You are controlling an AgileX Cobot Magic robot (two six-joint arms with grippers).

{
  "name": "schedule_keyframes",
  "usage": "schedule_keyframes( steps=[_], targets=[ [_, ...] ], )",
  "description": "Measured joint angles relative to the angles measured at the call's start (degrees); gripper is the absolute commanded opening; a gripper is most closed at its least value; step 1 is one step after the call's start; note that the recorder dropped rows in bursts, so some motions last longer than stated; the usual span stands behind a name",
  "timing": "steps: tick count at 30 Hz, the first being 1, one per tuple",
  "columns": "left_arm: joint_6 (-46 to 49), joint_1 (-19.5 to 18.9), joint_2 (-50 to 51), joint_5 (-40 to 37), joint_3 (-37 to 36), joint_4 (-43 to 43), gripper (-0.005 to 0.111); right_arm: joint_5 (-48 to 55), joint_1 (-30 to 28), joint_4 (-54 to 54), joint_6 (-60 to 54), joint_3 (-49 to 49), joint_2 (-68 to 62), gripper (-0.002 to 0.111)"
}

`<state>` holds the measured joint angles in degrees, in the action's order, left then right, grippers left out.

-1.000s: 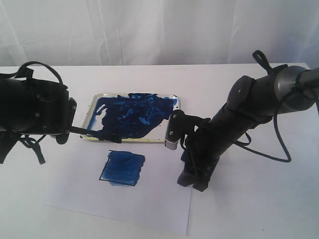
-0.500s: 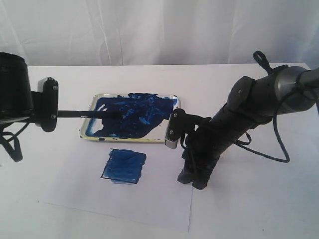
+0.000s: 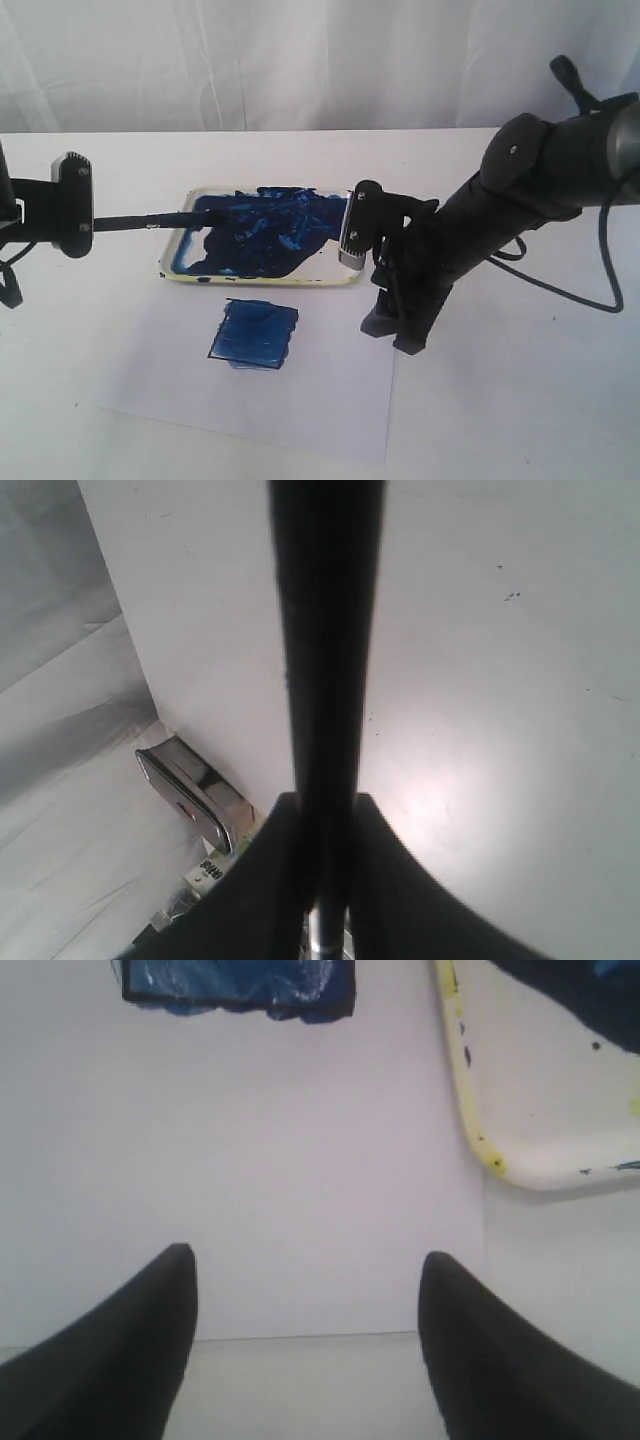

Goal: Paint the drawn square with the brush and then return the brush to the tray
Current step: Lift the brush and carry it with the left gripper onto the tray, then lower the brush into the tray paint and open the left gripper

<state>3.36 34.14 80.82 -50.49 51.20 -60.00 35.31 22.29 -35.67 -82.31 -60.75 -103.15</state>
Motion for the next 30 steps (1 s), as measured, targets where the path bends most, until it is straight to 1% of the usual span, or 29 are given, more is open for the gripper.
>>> schedule_keyframes(
  steps=[5, 8, 11, 14, 18, 22, 25, 30],
  targets=[
    [4.23, -3.38, 2.68, 0.67, 3.69, 0.4, 0.0, 0.86, 0.0, 0.0, 5.3, 0.0, 3.23, 0.06],
    [6.56, -4.7, 5.91, 0.81, 6.67, 0.95, 0.0, 1.07, 0.0, 0.0, 11.32, 0.0, 4.86, 0.056],
    [9.21, -5.31, 9.92, 0.81, 9.85, 1.64, 0.0, 1.09, 0.0, 1.16, 20.48, 0.0, 6.48, 0.046],
    [10.99, -5.31, 14.28, 0.59, 13.54, 1.27, 0.0, 1.19, 0.0, 5.57, 28.4, 0.0, 8.44, 0.034],
    [11.63, -5.31, 20.61, 0.43, 18.71, -1.68, 0.0, 1.35, 0.0, 15.87, 41.41, 0.0, 10.82, 0.018],
    [11.75, -5.31, 27.37, -1.53, 24.11, -6.31, 0.0, 3.62, -0.11, 27.72, 54.71, 0.0, 11.92, 0.0],
    [11.85, -5.31, 31.46, -2.53, 27.76, -9.11, 0.0, 5.24, -1.95, 32.07, 61.54, 0.0, 12.02, 0.0],
    [11.85, -5.31, 36.73, -2.87, 30.75, -14.2, 0.0, 5.78, -6.36, 33.41, 64.04, 0.0, 12.02, 0.0]
  ],
)
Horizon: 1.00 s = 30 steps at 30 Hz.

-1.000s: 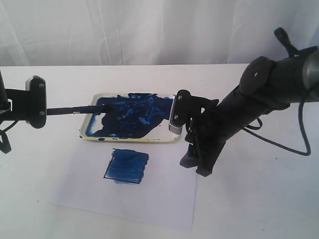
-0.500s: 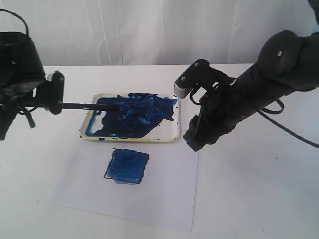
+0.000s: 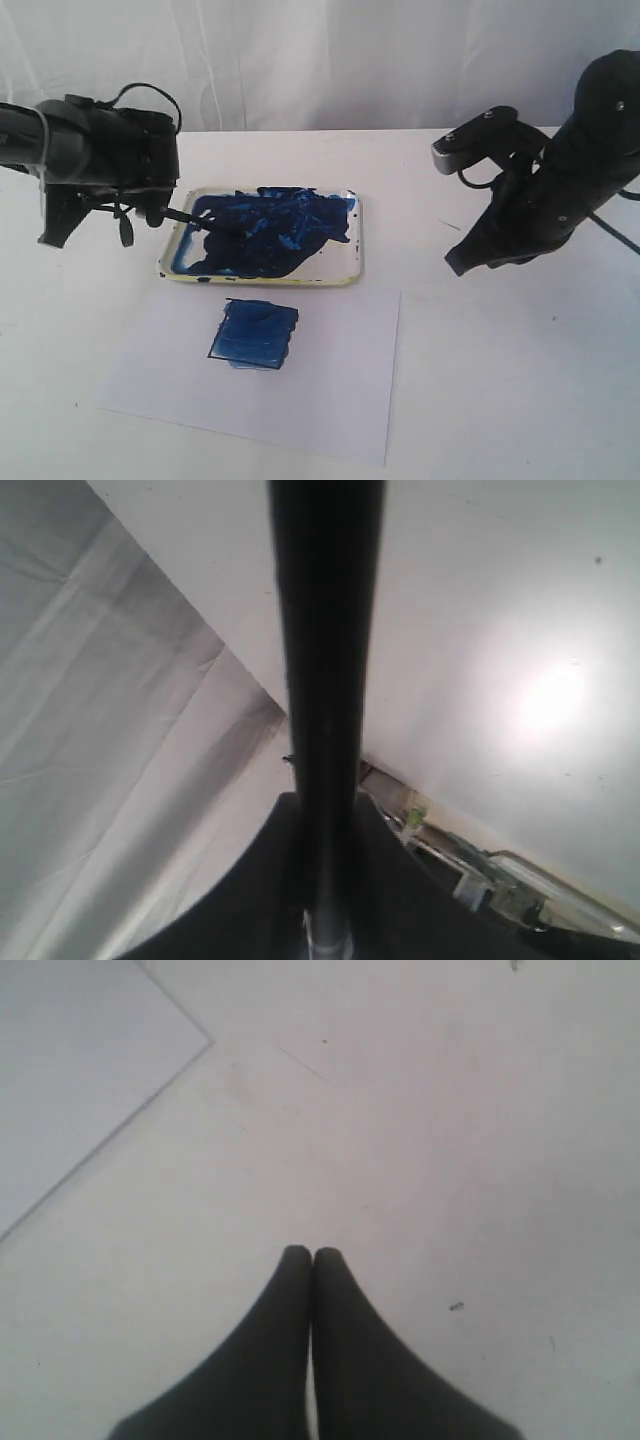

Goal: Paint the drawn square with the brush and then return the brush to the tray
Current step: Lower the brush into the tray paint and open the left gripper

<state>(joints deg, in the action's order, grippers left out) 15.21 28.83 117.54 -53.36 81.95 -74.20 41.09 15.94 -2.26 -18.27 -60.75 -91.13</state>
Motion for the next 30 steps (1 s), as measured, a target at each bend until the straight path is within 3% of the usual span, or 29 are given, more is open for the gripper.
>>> schedule_keyframes(
  steps=[7, 11, 18, 24, 30],
  targets=[
    [-7.31, -0.69, 6.65, -0.82, 0.52, -12.06, 0.0, 0.0, -2.86, 0.25, 0.33, 0.0, 0.0, 0.0],
    [-8.59, -2.56, 7.56, -0.01, 0.52, -12.11, 0.0, 0.0, -2.86, 0.25, 0.33, 0.0, 0.0, 0.0],
    [-10.63, -2.87, 7.78, 8.95, 0.52, -6.96, 0.0, -1.94, -2.86, 0.25, 0.33, 0.0, 0.0, 0.0],
    [-10.63, -2.87, 7.78, 9.6, 0.52, -6.47, 0.0, -2.3, -2.86, 0.25, 0.33, 0.0, 0.0, 0.0],
    [-10.73, -2.87, 7.82, 11.41, 0.52, -4.73, 0.017, -2.3, -2.86, 0.25, 0.33, 0.0, 0.0, 0.0]
  ],
)
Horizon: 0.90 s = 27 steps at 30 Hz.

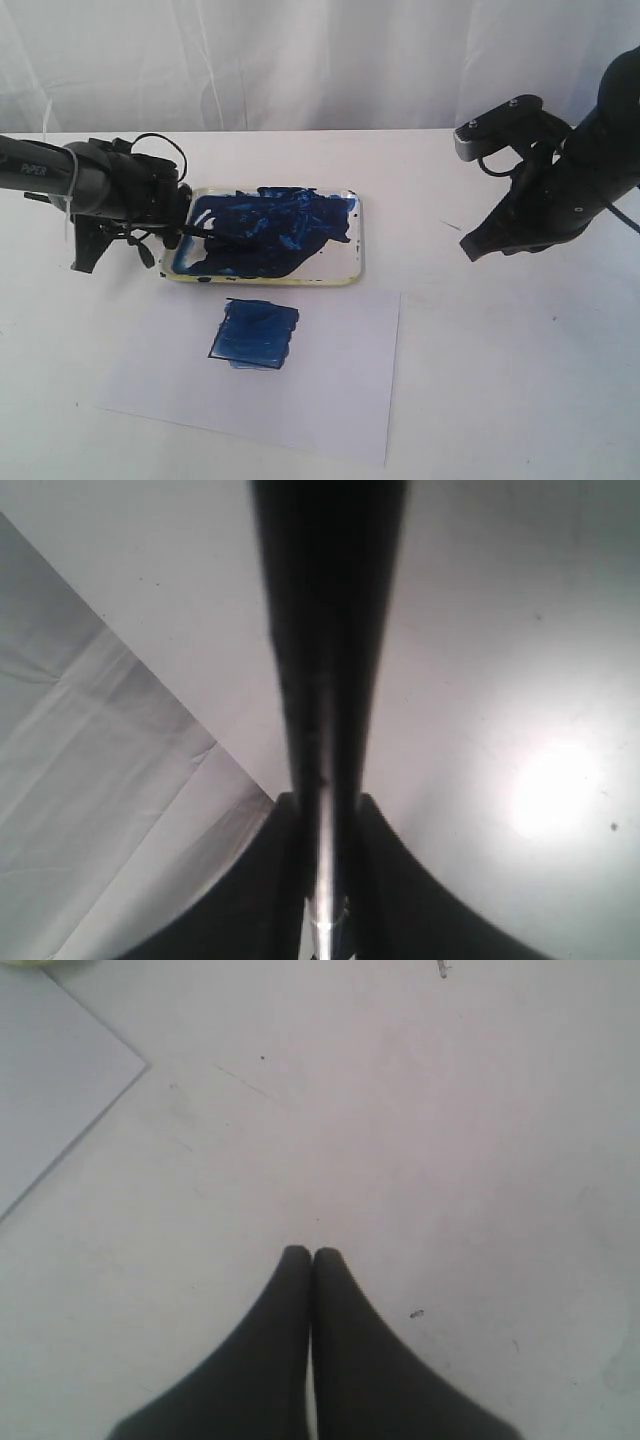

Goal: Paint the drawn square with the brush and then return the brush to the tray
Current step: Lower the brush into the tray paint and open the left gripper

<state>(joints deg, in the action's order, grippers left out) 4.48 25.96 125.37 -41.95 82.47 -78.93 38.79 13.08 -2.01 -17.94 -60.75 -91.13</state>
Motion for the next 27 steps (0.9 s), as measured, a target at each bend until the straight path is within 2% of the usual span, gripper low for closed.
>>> schedule_keyframes(
  steps=[4, 8, 27],
  targets=[
    [0.0, 0.0, 0.0, 0.47, 0.0, 0.24, 0.028, 0.0, 0.0, 0.0, 0.0, 0.0, 0.0, 0.0],
    [0.0, 0.0, 0.0, 0.51, 0.0, 0.28, 0.032, 0.0, 0.0, 0.0, 0.0, 0.0, 0.03, 0.0],
    [-0.41, 0.0, 0.0, -0.11, 0.0, 1.6, 0.032, -0.14, 0.0, 0.0, 0.0, 0.0, 0.03, 0.0]
  ],
)
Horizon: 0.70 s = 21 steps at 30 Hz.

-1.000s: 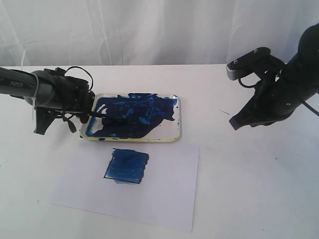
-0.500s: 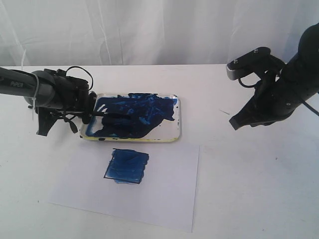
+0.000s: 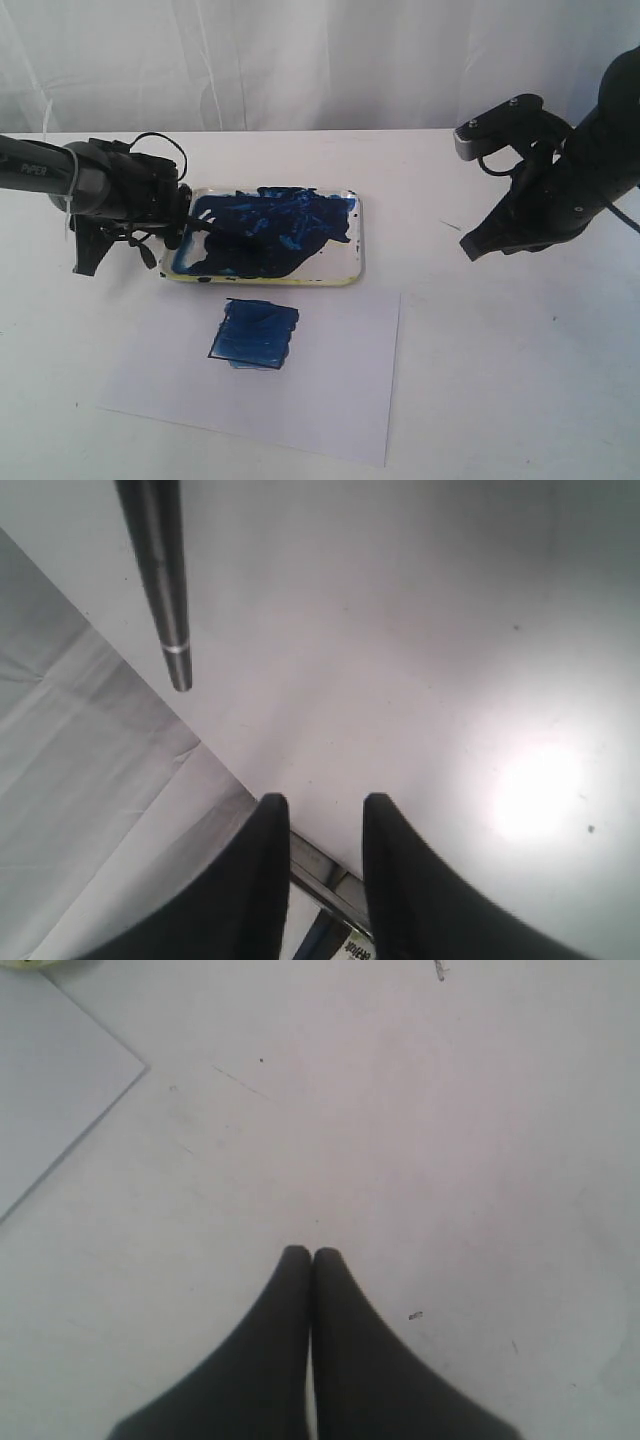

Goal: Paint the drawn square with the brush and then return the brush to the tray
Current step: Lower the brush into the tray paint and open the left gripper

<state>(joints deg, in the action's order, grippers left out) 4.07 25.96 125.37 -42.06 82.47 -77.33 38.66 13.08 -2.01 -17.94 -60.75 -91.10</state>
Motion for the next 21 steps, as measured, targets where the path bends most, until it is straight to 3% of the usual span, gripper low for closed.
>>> schedule_keyframes(
  steps=[21],
  targets=[
    [-7.51, 1.94, -3.02, -1.31, 0.0, 2.84, 0.032, -0.4, 0.0, 0.0, 0.0, 0.0, 0.0, 0.0]
  ],
)
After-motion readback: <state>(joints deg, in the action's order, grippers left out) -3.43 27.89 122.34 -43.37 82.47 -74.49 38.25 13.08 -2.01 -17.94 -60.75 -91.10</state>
